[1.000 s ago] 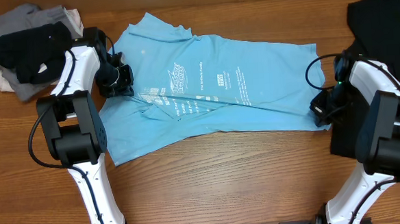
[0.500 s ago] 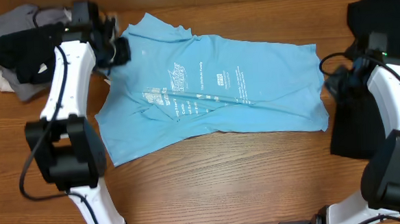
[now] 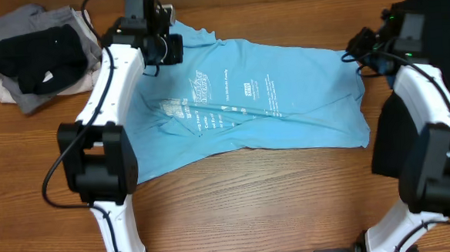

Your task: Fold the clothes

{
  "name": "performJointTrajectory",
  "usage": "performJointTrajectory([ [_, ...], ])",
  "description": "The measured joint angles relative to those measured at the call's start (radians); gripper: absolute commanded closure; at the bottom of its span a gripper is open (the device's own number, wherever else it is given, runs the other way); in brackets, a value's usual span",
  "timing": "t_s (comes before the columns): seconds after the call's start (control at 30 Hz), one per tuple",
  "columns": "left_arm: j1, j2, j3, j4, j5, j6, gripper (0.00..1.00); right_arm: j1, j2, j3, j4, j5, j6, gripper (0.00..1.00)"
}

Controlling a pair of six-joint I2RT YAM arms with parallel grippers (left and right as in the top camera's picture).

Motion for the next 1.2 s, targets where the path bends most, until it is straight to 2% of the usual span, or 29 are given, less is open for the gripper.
performJointTrajectory([
  [0.03,0.000,0.021,0.000,-0.009,-0.002,-0.003,0.94,0.005,0.019,0.000,0.011,-0.002,0.000,0.96],
  [0.1,0.000,0.050,-0.001,-0.022,-0.003,-0.005,0.79,0.010,0.058,0.000,0.024,-0.003,0.000,0.96],
  [0.13,0.000,0.063,-0.001,-0.029,-0.004,-0.005,0.76,0.010,0.082,0.000,0.035,-0.004,0.000,0.96],
  [0.43,0.000,0.077,-0.003,-0.090,-0.006,-0.011,0.71,0.010,0.203,0.023,0.048,0.014,0.000,0.96],
  [0.53,0.000,0.077,-0.003,-0.101,-0.006,-0.011,0.64,0.010,0.224,0.034,0.050,0.027,0.000,0.96],
  [0.6,0.000,0.077,-0.003,-0.106,-0.006,-0.010,0.53,0.010,0.232,0.035,0.056,0.038,0.000,0.96],
  [0.67,0.000,0.077,-0.003,-0.106,-0.006,-0.013,0.49,0.010,0.241,0.037,0.064,0.053,0.000,0.96],
  [0.77,0.000,0.077,-0.003,-0.109,-0.006,-0.013,0.36,0.010,0.256,0.039,0.074,0.072,0.000,0.96],
  [0.93,0.000,0.077,-0.003,-0.128,-0.006,-0.019,0.32,0.010,0.288,0.054,0.107,0.080,0.000,0.96],
  [1.0,0.000,0.077,-0.003,-0.132,-0.006,-0.017,0.24,0.010,0.299,0.066,0.115,0.086,0.000,0.96],
  [1.2,0.000,0.077,-0.003,-0.135,-0.006,-0.022,0.18,0.012,0.319,0.094,0.123,0.148,-0.004,0.96],
])
